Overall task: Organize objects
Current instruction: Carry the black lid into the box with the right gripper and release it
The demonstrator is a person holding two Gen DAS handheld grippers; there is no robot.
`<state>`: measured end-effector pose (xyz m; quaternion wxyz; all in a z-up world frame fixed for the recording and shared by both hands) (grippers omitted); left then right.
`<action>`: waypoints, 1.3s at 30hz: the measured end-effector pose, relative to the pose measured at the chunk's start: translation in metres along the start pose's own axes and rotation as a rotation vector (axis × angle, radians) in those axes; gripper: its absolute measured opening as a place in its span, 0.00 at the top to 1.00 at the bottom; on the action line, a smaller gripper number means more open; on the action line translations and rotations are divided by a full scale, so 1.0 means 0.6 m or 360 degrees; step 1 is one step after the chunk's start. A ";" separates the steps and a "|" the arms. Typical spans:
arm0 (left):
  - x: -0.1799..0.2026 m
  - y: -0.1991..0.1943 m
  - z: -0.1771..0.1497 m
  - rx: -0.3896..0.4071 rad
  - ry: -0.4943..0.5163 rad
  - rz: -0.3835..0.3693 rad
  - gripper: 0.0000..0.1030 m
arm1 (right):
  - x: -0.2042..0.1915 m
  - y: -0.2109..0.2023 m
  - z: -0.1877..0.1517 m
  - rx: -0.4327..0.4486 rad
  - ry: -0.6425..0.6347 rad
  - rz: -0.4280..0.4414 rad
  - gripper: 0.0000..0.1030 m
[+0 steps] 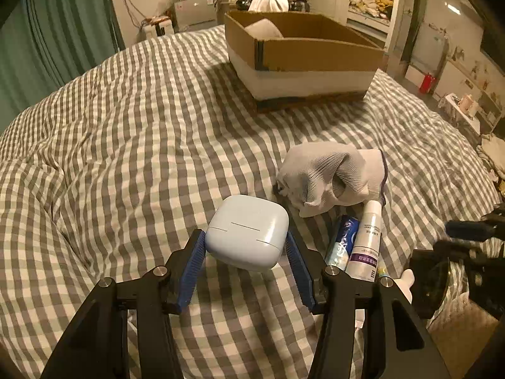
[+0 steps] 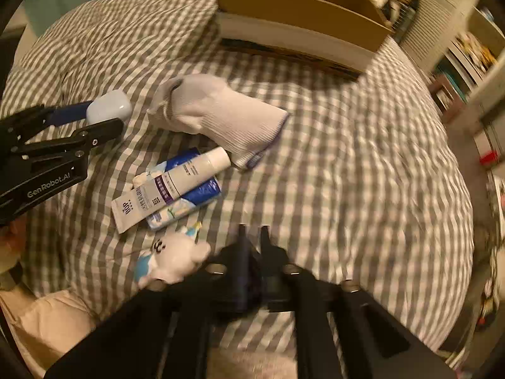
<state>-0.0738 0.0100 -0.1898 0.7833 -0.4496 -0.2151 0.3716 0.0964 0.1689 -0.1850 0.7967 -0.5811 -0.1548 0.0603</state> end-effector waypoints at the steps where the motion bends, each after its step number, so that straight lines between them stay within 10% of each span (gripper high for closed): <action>1: 0.000 -0.003 0.000 0.0008 0.0012 -0.0005 0.48 | 0.005 -0.005 -0.013 -0.0011 0.0038 -0.0009 0.62; 10: -0.017 -0.013 -0.016 0.0009 0.0020 -0.0092 0.48 | -0.026 0.009 -0.067 -0.0198 0.0201 0.0044 0.61; 14: -0.025 -0.032 -0.015 0.0047 0.0013 -0.0098 0.48 | -0.034 0.042 -0.068 -0.0222 0.0231 0.0094 0.89; 37: -0.048 -0.128 0.137 0.0236 -0.0150 -0.0147 0.50 | -0.020 -0.211 0.119 0.0601 0.0061 0.0010 0.93; 39: -0.054 -0.129 0.163 0.0249 -0.0166 -0.0138 0.64 | -0.014 -0.232 0.150 0.0665 0.0055 0.0005 0.93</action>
Point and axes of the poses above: each gripper's, at about its wrist camera, not at the fingertips, and y roughly the way its jaws point, x to its right, z to its top, the point moved 6 cm from there along y, roughly the way its jaws point, and after that the axes turned 3 degrees about -x, right-handed, at the moved point
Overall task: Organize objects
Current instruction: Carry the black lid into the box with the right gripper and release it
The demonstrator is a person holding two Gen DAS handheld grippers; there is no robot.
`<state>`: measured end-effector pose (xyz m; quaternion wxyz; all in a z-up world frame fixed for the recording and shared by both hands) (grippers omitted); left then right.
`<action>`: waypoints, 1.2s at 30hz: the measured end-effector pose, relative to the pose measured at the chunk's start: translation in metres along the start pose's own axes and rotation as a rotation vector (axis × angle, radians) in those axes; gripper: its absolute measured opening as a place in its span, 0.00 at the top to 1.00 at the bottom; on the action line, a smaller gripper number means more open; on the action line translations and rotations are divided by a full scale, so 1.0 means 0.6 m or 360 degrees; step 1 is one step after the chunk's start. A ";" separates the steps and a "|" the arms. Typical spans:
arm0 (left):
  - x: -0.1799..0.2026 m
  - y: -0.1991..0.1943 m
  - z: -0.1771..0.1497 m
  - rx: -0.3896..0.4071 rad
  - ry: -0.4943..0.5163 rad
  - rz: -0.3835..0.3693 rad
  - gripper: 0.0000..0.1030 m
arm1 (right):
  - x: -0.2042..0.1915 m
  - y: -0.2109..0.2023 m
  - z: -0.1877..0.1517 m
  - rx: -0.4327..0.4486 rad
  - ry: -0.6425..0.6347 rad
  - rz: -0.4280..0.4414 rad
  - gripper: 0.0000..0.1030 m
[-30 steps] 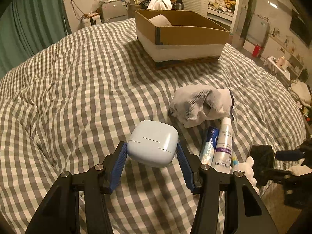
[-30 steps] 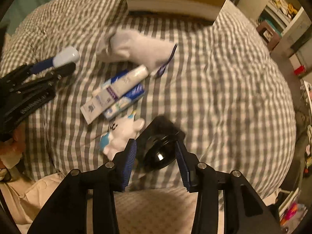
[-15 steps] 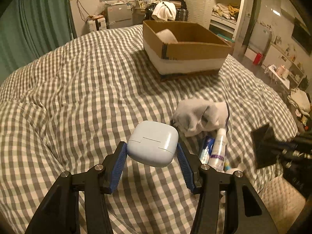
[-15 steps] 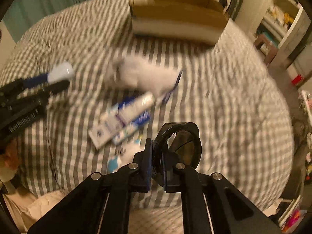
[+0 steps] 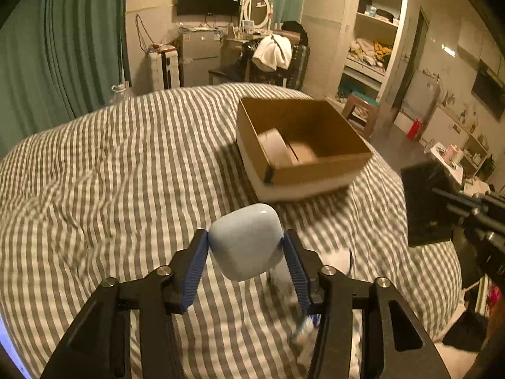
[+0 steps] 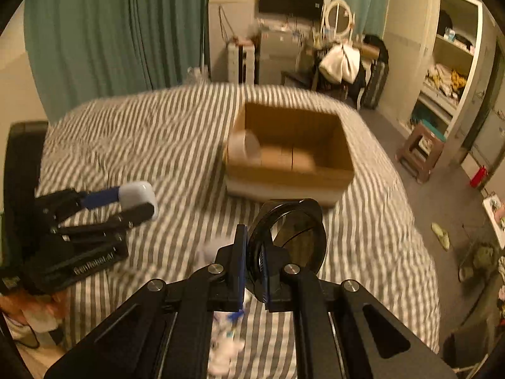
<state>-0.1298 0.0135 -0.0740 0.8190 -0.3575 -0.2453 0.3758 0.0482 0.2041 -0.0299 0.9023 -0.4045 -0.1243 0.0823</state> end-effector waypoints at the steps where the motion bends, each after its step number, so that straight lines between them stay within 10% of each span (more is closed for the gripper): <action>1: -0.002 0.003 0.015 -0.0002 -0.0017 -0.0010 0.66 | 0.003 -0.003 0.018 0.0028 0.0001 0.0003 0.93; 15: 0.046 0.100 0.212 0.0084 0.0093 -0.0186 0.82 | 0.086 0.133 0.198 -0.0004 0.0215 -0.0041 0.93; 23: 0.065 0.200 0.202 0.0008 0.0186 -0.0218 0.82 | 0.149 0.279 0.208 -0.0189 0.0506 0.0003 0.93; 26: 0.065 0.218 0.190 -0.0068 0.0217 -0.0226 0.78 | 0.156 0.293 0.196 -0.0214 0.0565 0.0016 0.77; 28: 0.061 0.216 0.186 -0.0087 0.0225 -0.0255 0.73 | 0.157 0.286 0.196 -0.0211 0.0543 0.0007 0.49; 32: 0.043 0.197 0.191 -0.0050 0.0211 -0.0204 0.26 | 0.165 0.237 0.215 -0.0127 0.0513 -0.0042 0.43; 36: 0.023 0.155 0.191 -0.0021 0.0121 -0.0206 0.13 | 0.162 0.170 0.215 -0.0064 0.0481 -0.0077 0.32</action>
Point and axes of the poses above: each gripper's, at about its wrist camera, not at the fingertips, and y roughly the way its jaws point, x to its right, z to its top, the point moved 6 cm from there along y, roughly the way its jaws point, and after that the axes turned 3 degrees about -x, right-handed, at the moved point
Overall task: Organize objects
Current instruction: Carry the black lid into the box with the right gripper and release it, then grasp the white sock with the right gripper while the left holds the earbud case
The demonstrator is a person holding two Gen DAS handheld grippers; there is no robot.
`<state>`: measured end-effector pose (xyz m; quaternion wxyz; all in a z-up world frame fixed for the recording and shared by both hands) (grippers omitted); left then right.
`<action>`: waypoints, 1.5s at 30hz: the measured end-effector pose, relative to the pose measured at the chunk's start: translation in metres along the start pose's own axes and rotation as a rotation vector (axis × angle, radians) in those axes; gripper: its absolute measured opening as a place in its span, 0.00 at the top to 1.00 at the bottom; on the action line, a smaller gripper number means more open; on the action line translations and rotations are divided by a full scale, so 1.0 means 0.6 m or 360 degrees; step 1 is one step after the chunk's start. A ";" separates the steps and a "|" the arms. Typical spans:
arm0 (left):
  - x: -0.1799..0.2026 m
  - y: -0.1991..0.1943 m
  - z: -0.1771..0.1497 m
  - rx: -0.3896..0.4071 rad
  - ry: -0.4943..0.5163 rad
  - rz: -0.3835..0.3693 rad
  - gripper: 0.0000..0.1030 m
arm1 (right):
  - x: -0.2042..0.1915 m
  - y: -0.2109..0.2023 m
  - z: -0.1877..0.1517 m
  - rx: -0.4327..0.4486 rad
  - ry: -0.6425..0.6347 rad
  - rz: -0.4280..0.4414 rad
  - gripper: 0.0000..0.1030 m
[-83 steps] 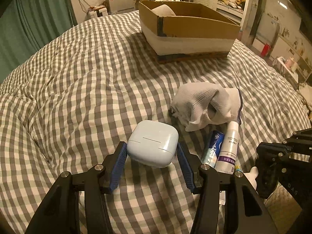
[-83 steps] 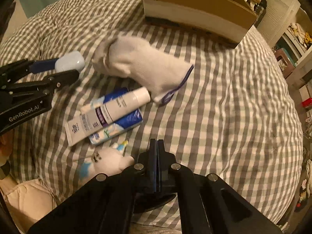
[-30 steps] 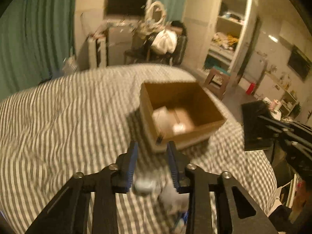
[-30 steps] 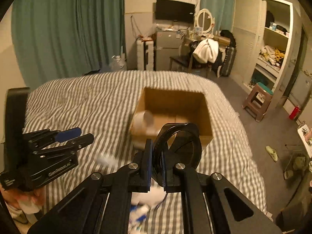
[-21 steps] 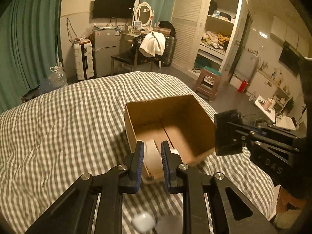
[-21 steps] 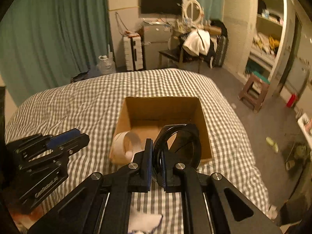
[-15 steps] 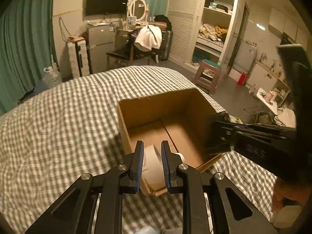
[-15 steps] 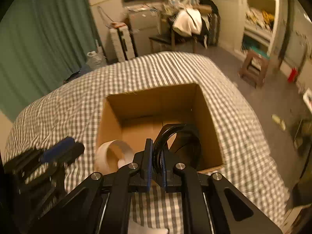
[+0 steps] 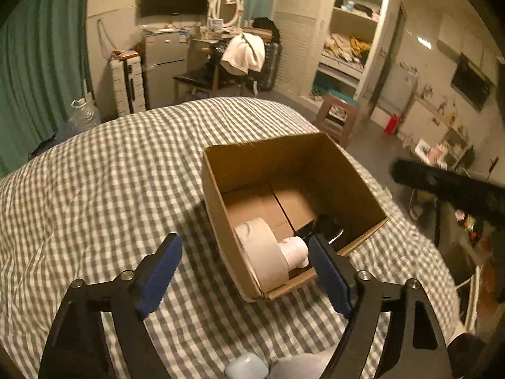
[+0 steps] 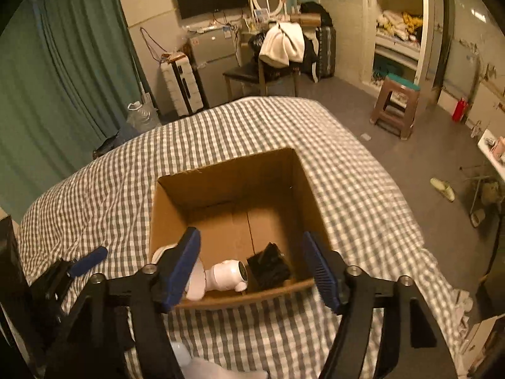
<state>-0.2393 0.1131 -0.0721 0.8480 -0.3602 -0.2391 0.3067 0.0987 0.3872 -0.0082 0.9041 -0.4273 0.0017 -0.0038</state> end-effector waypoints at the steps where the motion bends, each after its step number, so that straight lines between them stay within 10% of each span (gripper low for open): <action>1: -0.004 -0.012 -0.003 0.0005 -0.0014 0.0015 0.12 | -0.003 -0.021 -0.007 0.0008 -0.0034 -0.0009 0.30; 10: -0.032 -0.126 -0.084 0.0116 0.0073 0.0317 0.07 | -0.040 -0.160 -0.134 0.0086 -0.0334 0.0003 0.15; 17: -0.077 -0.150 -0.177 0.0027 0.0011 0.0503 0.07 | -0.108 -0.132 -0.266 0.0006 -0.0571 0.0125 0.15; 33: -0.091 -0.041 -0.295 -0.0074 -0.0165 0.0502 0.07 | -0.110 0.095 -0.405 -0.0308 -0.0714 0.0167 0.15; 40: -0.068 -0.001 -0.296 -0.0115 -0.0146 0.0403 0.07 | -0.098 0.092 -0.406 -0.0242 -0.0736 0.0157 0.50; 45: -0.018 0.028 -0.294 -0.0119 -0.0066 0.0284 0.07 | -0.058 0.028 -0.361 -0.0068 -0.0661 0.0116 0.52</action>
Point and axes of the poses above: each gripper's, at about its wrist camera, not at the fingertips, and y roughly the way its jaws point, x to its right, z to its top, the point moved 6 cm from there along y, roughly the way its jaws point, and after that the axes turned 3 degrees about -x, right-handed, at the moved point
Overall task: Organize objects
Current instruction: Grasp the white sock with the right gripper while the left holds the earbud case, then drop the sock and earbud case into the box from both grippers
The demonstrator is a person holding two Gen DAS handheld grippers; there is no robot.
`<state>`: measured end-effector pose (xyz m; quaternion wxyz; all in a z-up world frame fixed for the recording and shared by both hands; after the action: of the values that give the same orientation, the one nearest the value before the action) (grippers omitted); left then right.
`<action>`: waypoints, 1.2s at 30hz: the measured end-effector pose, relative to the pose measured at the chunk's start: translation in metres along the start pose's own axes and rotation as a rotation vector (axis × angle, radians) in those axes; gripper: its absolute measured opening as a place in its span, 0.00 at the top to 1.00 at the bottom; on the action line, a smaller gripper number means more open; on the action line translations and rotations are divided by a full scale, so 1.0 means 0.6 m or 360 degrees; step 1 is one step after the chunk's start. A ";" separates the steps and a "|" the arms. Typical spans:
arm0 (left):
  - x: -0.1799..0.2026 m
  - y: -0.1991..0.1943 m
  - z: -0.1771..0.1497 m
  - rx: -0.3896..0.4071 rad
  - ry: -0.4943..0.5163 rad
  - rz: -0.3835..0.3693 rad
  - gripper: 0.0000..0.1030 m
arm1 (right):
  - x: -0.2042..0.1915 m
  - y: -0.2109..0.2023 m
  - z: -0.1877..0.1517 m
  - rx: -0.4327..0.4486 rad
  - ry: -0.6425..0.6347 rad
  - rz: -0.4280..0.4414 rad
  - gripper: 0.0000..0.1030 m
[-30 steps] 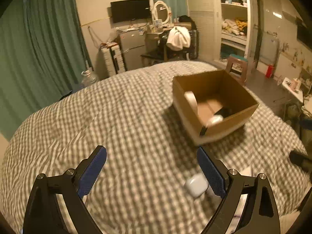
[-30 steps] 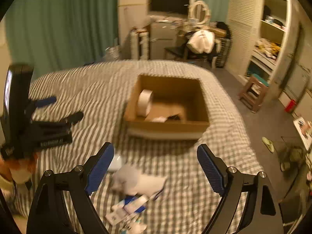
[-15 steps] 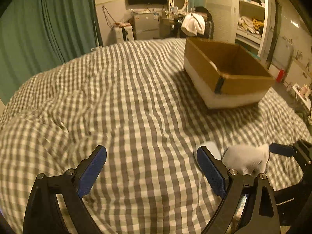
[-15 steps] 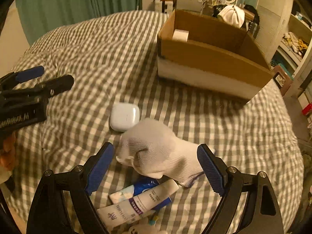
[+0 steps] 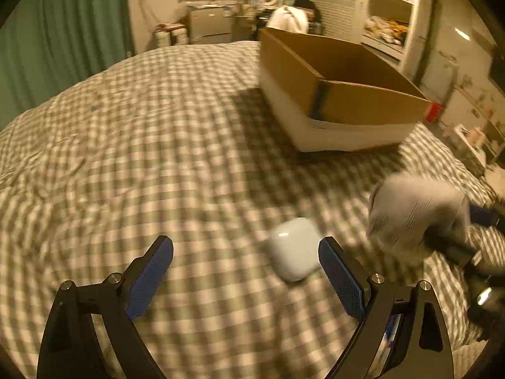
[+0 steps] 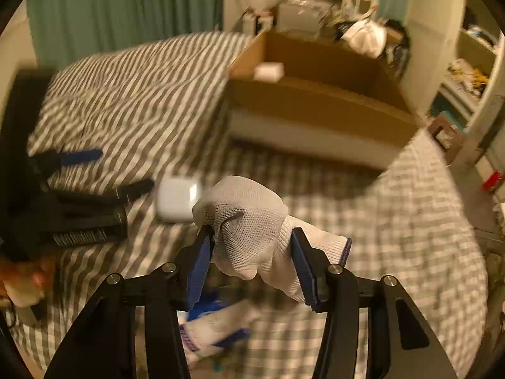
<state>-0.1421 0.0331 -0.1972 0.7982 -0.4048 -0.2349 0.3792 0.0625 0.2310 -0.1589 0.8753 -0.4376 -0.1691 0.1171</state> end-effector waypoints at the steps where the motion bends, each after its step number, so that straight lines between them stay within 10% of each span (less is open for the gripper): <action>1: 0.012 0.005 0.000 0.0001 0.0023 -0.0021 0.07 | 0.010 -0.008 0.004 0.0024 0.0016 -0.0018 0.52; 15: 0.084 0.087 -0.013 -0.0119 0.0239 -0.0001 0.44 | 0.071 -0.006 0.000 0.0027 0.0157 -0.0015 0.52; 36: 0.085 -0.056 0.005 -0.0096 0.0202 -0.0081 0.44 | 0.056 -0.052 0.009 0.0140 0.0116 0.0033 0.52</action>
<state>-0.0997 0.0620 -0.1642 0.8084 -0.4458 -0.2053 0.3250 0.0928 0.2284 -0.1241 0.8980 -0.4045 -0.1274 0.1175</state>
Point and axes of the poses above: each gripper's, at about its wrist camera, not at the fingertips, and y roughly the way its jaws point, x to its right, z to its top, the point moved 6 cm from there along y, roughly the way its jaws point, and after that the axes turned 3 degrees about -x, right-handed, at the moved point
